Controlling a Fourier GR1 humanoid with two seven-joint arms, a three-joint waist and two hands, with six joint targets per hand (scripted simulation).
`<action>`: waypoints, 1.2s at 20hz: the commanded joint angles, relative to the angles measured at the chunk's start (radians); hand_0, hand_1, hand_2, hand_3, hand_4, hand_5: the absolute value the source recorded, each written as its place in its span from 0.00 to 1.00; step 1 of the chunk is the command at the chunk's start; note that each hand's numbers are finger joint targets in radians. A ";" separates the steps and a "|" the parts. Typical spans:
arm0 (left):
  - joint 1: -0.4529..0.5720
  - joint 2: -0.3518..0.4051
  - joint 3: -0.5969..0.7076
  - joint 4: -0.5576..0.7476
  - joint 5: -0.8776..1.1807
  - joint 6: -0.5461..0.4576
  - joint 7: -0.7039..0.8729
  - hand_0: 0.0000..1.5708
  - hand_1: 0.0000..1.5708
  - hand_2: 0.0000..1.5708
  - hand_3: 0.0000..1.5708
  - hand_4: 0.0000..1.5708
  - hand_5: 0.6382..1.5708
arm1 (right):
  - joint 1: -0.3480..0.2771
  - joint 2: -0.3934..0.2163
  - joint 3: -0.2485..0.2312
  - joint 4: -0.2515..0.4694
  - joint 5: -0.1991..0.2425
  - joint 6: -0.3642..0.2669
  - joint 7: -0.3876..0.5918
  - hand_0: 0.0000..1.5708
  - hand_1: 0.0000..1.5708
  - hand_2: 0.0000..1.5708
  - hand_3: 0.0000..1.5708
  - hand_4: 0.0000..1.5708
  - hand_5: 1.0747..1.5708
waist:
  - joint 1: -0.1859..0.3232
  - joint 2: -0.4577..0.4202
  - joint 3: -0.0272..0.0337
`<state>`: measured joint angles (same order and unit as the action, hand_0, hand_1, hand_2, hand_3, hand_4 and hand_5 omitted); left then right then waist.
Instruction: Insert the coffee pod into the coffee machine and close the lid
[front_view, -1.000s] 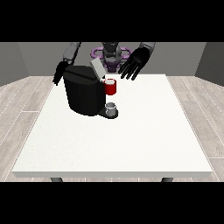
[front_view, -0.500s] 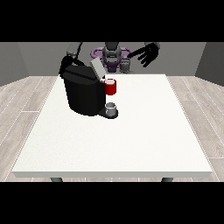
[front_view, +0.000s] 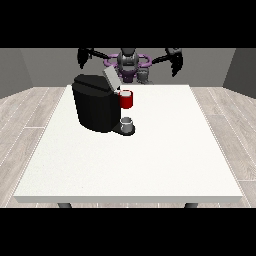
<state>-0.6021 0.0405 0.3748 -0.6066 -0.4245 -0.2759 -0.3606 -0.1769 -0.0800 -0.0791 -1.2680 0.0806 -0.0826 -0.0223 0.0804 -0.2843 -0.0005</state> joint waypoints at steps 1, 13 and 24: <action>0.062 -0.023 -0.005 -0.043 0.027 -0.001 0.018 0.00 0.00 0.00 0.00 0.27 1.00 | -0.041 -0.022 0.030 -0.043 0.013 0.033 0.025 0.00 0.00 0.00 0.00 0.12 1.00 | 0.036 -0.016 0.0005; 0.145 -0.040 -0.122 -0.294 0.180 -0.065 0.065 0.00 0.00 0.00 0.00 0.25 1.00 | -0.245 -0.144 -0.125 0.056 -0.083 0.087 0.094 0.00 0.00 0.00 0.00 0.11 1.00 | 0.125 0.125 0.0008; 0.283 -0.040 -0.314 -0.569 0.279 0.022 0.218 0.00 0.00 0.00 0.00 0.18 1.00 | -0.353 -0.136 -0.167 0.215 -0.152 0.091 0.117 0.00 0.00 0.00 0.00 0.04 1.00 | 0.159 0.178 0.0009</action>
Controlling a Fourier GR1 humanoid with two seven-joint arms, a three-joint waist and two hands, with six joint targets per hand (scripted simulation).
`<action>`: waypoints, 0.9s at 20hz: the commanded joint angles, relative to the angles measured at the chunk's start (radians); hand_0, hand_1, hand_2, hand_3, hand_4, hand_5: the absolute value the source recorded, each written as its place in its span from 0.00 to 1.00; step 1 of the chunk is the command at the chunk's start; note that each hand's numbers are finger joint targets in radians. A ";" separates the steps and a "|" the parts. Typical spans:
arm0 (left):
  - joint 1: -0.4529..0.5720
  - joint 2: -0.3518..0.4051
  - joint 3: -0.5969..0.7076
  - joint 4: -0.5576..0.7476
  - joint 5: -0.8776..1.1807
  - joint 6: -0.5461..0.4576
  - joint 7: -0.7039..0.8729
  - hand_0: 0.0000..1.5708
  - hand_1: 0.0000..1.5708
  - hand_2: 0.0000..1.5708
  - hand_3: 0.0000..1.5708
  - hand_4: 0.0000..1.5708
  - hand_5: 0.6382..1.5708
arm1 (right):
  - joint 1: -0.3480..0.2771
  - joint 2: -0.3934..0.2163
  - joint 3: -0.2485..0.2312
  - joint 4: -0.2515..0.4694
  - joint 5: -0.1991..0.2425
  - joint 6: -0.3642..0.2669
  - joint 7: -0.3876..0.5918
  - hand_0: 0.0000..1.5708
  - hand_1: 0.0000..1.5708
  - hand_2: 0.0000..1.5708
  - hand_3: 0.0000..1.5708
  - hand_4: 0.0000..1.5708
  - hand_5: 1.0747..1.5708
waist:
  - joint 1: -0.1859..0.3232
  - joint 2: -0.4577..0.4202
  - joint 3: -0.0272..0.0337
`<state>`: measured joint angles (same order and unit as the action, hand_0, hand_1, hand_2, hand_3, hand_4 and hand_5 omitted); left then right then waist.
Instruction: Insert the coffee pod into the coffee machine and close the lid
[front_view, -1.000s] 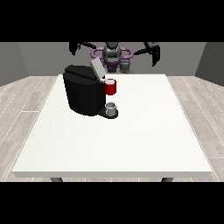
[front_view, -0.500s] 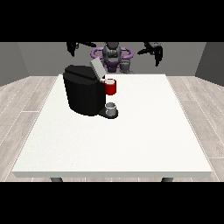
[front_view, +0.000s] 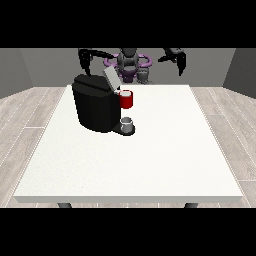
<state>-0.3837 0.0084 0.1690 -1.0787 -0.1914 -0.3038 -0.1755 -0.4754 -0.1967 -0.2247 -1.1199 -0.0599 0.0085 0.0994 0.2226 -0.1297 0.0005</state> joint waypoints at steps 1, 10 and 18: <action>0.074 -0.008 -0.043 -0.117 0.026 0.027 0.016 0.00 0.00 0.00 0.00 0.17 1.00 | -0.049 0.034 0.026 0.038 0.022 -0.048 -0.003 0.00 0.00 0.00 0.00 0.04 1.00 | -0.001 0.036 -0.0003; 0.089 0.070 0.002 -0.253 0.112 -0.005 0.082 0.00 0.00 0.00 0.00 0.24 1.00 | -0.110 0.016 0.064 0.092 0.014 0.041 -0.056 0.00 0.00 0.00 0.00 0.00 1.00 | -0.055 0.127 -0.0003; 0.113 0.068 -0.021 -0.334 0.084 0.075 0.104 0.00 0.00 0.00 0.00 0.20 1.00 | -0.190 0.063 0.109 0.114 0.046 0.006 -0.054 0.00 0.00 0.00 0.00 0.05 1.00 | -0.079 0.160 -0.0004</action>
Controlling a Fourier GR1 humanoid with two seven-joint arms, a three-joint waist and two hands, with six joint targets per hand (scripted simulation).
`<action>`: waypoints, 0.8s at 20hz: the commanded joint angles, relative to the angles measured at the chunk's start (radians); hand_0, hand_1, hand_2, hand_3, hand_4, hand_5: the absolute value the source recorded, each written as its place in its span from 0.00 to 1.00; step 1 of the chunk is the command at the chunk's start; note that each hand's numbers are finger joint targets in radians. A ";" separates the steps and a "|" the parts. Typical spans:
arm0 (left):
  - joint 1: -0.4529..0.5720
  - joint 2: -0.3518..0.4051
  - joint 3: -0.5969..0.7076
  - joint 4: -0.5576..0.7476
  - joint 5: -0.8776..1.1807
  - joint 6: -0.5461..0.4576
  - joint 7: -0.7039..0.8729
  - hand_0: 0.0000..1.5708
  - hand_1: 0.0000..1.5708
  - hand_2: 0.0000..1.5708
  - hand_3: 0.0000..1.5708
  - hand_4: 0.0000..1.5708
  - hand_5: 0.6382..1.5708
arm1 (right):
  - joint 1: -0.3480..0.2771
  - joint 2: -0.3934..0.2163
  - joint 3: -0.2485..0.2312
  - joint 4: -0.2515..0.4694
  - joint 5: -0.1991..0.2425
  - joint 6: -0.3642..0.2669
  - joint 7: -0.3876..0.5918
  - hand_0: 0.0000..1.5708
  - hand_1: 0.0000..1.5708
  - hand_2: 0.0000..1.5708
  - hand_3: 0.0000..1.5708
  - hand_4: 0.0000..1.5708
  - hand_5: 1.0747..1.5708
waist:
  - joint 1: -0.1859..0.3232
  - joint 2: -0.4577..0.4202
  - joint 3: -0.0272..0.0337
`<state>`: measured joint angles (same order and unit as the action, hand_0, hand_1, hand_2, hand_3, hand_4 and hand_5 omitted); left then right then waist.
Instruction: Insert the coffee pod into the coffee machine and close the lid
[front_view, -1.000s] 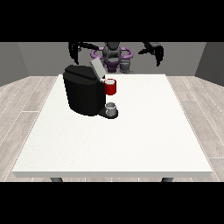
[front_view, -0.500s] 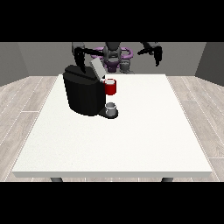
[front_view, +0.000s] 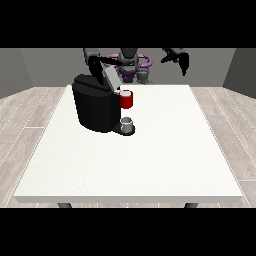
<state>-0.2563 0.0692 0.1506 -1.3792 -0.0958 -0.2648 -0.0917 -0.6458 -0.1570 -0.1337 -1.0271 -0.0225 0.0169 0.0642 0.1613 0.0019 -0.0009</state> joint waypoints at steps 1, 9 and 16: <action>0.004 0.008 -0.007 -0.032 -0.028 0.045 -0.025 0.00 0.00 0.00 0.00 0.21 1.00 | -0.038 -0.035 -0.013 0.035 -0.008 0.045 -0.048 0.00 0.00 0.00 0.00 0.11 1.00 | -0.009 0.061 0.0010; 0.049 0.019 -0.004 -0.007 -0.026 0.048 -0.027 0.00 0.00 0.00 0.00 0.22 1.00 | -0.111 -0.017 0.059 0.013 0.049 0.038 0.009 0.00 0.00 0.00 0.00 0.07 1.00 | -0.016 0.037 0.0007; -0.036 0.014 -0.039 -0.036 -0.024 0.031 0.018 0.00 0.00 0.00 0.00 0.25 1.00 | -0.242 0.004 0.072 0.035 0.089 -0.027 0.047 0.00 0.00 0.00 0.00 0.00 1.00 | 0.067 0.105 0.0008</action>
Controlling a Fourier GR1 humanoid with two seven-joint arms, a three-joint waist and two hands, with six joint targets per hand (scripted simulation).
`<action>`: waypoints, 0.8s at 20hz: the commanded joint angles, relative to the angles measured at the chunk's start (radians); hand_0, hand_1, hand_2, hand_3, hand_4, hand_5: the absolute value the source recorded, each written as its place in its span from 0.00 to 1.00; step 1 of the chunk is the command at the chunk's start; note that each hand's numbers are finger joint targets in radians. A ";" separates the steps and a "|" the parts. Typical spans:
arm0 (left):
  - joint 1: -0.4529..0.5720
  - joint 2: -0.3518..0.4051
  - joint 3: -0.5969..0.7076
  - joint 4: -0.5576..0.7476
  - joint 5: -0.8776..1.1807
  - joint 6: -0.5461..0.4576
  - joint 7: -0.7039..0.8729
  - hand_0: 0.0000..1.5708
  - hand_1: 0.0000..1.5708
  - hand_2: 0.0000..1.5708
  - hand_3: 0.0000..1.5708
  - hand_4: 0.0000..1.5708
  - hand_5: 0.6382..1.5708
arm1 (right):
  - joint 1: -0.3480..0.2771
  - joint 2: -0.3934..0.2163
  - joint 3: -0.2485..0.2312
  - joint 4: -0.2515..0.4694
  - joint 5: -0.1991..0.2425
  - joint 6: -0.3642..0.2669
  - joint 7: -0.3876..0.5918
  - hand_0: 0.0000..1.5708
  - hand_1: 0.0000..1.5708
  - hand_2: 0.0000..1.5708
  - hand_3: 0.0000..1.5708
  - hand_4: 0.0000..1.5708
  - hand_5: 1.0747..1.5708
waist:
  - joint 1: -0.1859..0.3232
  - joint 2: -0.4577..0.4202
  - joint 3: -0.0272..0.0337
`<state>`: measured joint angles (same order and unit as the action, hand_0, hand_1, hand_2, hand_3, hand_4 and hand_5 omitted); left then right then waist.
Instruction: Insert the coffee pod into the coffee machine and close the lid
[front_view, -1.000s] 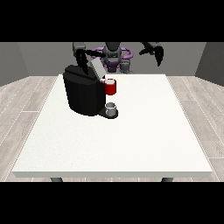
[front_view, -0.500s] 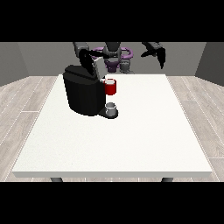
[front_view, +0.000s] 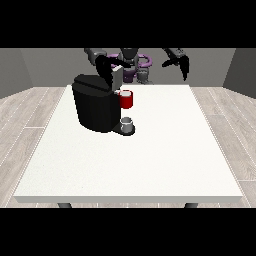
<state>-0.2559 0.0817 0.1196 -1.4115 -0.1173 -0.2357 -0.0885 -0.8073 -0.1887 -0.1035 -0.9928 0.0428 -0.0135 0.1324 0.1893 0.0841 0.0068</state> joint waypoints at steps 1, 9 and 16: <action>-0.013 0.012 0.020 0.030 0.019 -0.008 0.002 0.00 0.00 0.00 0.00 0.23 1.00 | -0.047 0.062 0.070 -0.031 0.020 0.027 -0.017 0.00 0.00 0.00 0.00 0.00 1.00 | 0.010 -0.007 -0.0072; -0.060 -0.022 -0.051 -0.017 -0.014 -0.007 0.008 0.00 0.00 0.00 0.00 0.21 1.00 | -0.134 0.013 0.072 -0.062 0.093 -0.047 0.019 0.00 0.00 0.00 0.00 0.13 1.00 | 0.139 0.063 -0.0066; -0.089 -0.009 -0.047 0.016 0.004 -0.039 -0.001 0.00 0.00 0.00 0.00 0.28 1.00 | -0.200 -0.039 0.066 -0.139 0.102 -0.027 0.147 0.00 0.00 0.00 0.00 0.06 1.00 | 0.195 0.075 -0.0072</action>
<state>-0.3329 0.0753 0.0835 -1.4054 -0.1186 -0.2582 -0.1053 -0.8805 -0.2906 -0.0873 -1.0872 0.1580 -0.0687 0.3514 0.2919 0.1694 0.0273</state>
